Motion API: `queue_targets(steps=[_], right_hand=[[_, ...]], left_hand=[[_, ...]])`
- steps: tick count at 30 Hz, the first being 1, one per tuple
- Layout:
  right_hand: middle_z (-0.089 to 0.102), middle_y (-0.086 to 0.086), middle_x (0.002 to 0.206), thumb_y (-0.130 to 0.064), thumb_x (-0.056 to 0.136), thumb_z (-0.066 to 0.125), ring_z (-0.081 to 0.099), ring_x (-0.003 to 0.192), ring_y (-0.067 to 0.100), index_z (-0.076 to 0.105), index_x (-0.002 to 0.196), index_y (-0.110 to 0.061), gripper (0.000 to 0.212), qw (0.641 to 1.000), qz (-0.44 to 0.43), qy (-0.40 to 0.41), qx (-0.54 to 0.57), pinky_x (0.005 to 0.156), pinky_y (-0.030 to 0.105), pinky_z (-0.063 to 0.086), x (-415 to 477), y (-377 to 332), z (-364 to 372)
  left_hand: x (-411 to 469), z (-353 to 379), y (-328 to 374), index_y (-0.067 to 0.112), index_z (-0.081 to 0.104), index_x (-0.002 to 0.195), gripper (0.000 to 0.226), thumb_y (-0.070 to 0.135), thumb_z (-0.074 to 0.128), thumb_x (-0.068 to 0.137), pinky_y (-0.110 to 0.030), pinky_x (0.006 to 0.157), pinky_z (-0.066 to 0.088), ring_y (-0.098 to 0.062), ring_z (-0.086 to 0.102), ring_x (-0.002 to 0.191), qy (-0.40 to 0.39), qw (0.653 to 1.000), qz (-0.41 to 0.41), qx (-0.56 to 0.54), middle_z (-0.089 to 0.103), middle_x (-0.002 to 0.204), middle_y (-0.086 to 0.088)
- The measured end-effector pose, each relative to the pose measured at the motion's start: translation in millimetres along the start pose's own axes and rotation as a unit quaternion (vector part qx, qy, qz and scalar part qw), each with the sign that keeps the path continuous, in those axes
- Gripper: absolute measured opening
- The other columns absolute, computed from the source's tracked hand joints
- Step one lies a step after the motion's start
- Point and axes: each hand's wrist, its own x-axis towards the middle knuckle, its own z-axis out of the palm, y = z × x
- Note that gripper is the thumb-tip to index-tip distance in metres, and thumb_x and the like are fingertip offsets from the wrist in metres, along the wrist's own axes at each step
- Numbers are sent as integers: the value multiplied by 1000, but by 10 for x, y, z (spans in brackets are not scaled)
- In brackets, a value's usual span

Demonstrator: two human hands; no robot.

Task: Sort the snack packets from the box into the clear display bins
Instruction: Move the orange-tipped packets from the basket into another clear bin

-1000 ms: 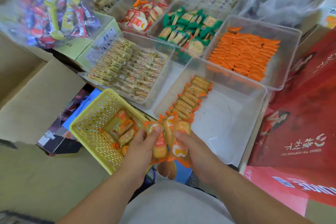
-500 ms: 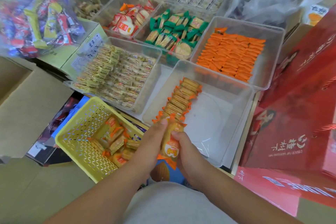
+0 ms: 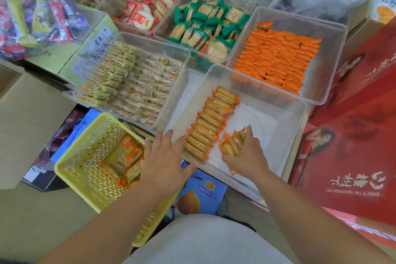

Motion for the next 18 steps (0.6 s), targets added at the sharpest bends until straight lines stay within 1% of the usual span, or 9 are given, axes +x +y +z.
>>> queue_targets(steps=[3,6,8,11,13,14,16,17,18], right_hand=[[30,9,148,-56,66,81,40,131,34,-15,158,-21,138,979,-20,-50,-198,94,47,48,117,9,207],[27,6,152,-55,70,82,35,135,32,-12,158,-14,136,954,-51,-60,-290,94,49,49,168,-95,323],[25,6,155,-54,71,82,30,138,32,-7,159,-11,133,955,-56,-65,-285,99,49,46,204,-132,290],[23,11,161,-59,69,84,27,144,34,4,160,-8,132,968,-33,-138,-205,111,44,38,256,-147,161],[25,13,162,-58,73,83,29,146,33,14,159,-8,121,973,-16,-164,-162,114,40,35,276,-129,77],[25,12,163,-56,76,81,29,146,33,18,160,-10,114,973,-14,-165,-161,115,39,34,275,-108,43],[19,12,164,-54,82,77,26,146,35,20,160,-19,103,966,-11,-164,-198,115,39,34,266,-61,-8],[14,12,164,-53,84,76,27,145,37,19,161,-26,99,963,-2,-165,-214,112,39,36,257,-36,-25],[11,13,162,-50,84,76,33,140,39,17,160,-33,97,961,13,-170,-216,106,38,42,244,-13,-34]], left_hand=[[29,116,-62,35,29,159,94,85,12,82,-62,122,-4,-34,2,158,-27,998,29,41,9,172,-9],[43,146,-61,34,31,158,92,84,11,84,-62,121,-8,-35,-2,157,-31,998,39,44,5,173,-7],[45,134,-36,34,33,157,87,83,17,87,-62,120,-9,-37,-3,157,-35,997,41,46,6,173,-6],[35,103,-10,32,38,154,82,80,22,89,-62,119,-12,-38,-4,157,-40,997,43,48,12,172,-3],[27,94,-9,31,40,153,81,79,23,90,-61,119,-12,-38,-3,157,-37,997,45,45,19,170,-2],[22,95,-12,31,41,153,81,79,23,90,-61,119,-12,-37,-2,157,-35,997,46,43,23,169,-2],[15,97,-18,31,43,151,80,79,24,90,-60,119,-11,-37,-1,157,-30,998,48,39,27,167,-1],[13,99,-19,31,44,150,79,79,23,90,-60,119,-11,-37,0,157,-27,998,49,39,29,166,-1],[11,101,-21,31,45,149,79,79,23,90,-60,119,-11,-37,1,157,-23,998,50,39,30,166,-1]])
